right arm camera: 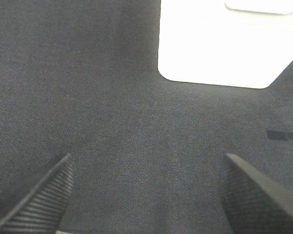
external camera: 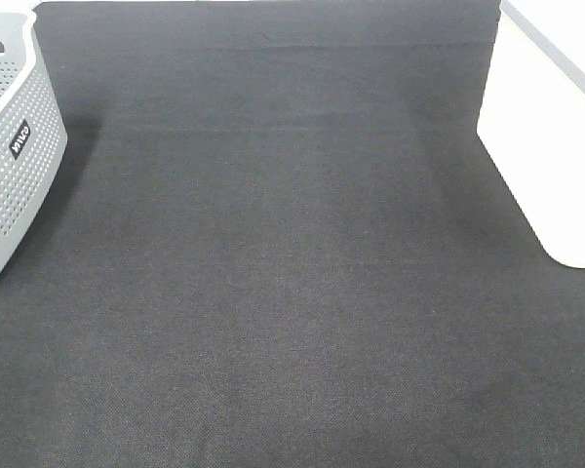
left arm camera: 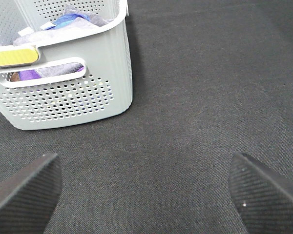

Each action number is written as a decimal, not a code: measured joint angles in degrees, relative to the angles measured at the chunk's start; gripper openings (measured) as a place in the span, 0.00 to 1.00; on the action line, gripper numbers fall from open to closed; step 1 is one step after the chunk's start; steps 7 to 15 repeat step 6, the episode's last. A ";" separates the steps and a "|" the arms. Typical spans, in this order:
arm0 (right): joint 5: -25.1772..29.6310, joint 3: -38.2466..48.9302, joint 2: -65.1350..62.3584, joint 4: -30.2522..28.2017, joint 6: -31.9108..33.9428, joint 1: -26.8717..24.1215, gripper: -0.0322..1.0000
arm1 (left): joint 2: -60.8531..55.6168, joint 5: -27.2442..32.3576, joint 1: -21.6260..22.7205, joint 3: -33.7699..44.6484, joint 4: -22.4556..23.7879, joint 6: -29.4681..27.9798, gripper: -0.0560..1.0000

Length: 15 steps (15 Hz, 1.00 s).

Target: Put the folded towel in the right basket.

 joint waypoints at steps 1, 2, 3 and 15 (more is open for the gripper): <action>0.00 0.00 0.00 0.00 0.00 0.00 0.78 | 0.00 0.00 0.00 0.00 0.00 0.00 0.89; 0.00 0.00 0.00 0.00 0.00 0.00 0.78 | 0.00 0.00 0.00 0.00 0.00 0.00 0.89; 0.00 0.00 0.00 0.00 0.00 0.00 0.78 | 0.00 0.00 0.00 0.00 0.00 0.00 0.89; 0.00 0.00 0.00 0.00 0.00 0.00 0.78 | 0.00 0.00 0.00 0.00 0.00 0.00 0.89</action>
